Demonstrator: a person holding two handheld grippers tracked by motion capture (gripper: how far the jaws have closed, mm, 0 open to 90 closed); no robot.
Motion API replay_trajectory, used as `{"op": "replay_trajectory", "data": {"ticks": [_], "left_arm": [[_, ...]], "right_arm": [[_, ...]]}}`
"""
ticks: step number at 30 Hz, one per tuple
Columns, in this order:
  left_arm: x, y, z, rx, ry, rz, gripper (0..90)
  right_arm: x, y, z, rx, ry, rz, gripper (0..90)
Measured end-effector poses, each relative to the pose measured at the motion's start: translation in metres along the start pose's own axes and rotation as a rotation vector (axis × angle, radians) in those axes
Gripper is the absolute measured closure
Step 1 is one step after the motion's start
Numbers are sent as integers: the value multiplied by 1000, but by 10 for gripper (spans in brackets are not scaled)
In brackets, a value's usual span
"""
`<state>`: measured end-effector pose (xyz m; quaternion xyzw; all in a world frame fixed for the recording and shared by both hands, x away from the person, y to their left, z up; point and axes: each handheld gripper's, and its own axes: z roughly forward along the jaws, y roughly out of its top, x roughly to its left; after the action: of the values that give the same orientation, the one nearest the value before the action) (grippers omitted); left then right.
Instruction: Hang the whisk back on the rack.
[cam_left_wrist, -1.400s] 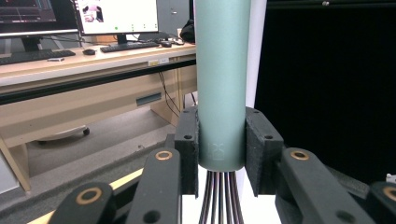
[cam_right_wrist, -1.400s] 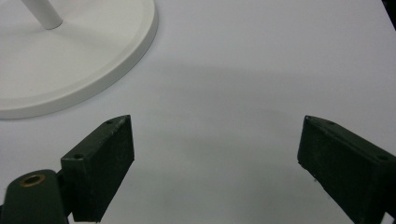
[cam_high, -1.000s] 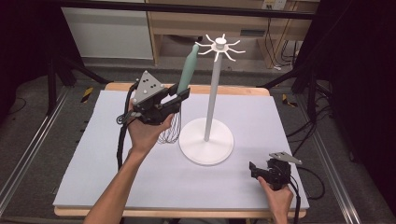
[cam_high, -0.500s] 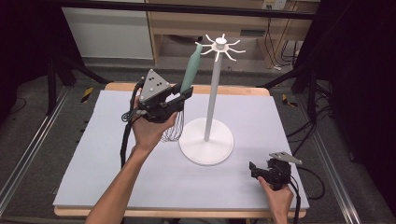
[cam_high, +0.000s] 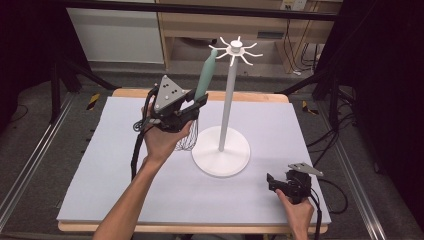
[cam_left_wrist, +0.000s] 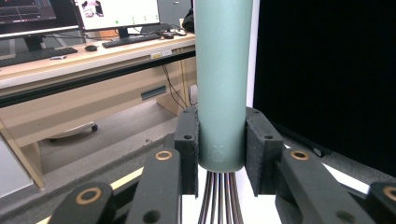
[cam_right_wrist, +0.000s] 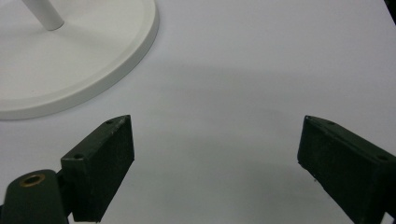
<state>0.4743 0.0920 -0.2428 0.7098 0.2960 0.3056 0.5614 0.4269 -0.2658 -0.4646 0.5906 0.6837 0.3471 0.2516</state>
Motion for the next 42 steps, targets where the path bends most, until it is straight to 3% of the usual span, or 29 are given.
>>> {"op": "replay_trajectory", "data": {"ticks": [21,33,42], "left_arm": [[-4,0,2,12,35,22,686],[17,1,-10,-11,60,-14,686],[31,1,4,4,68,-21,686]], "right_arm": [[1,0,0,6,2,2,114],[1,0,1,7,0,1,114],[1,0,0,8,-1,1,114]]}}
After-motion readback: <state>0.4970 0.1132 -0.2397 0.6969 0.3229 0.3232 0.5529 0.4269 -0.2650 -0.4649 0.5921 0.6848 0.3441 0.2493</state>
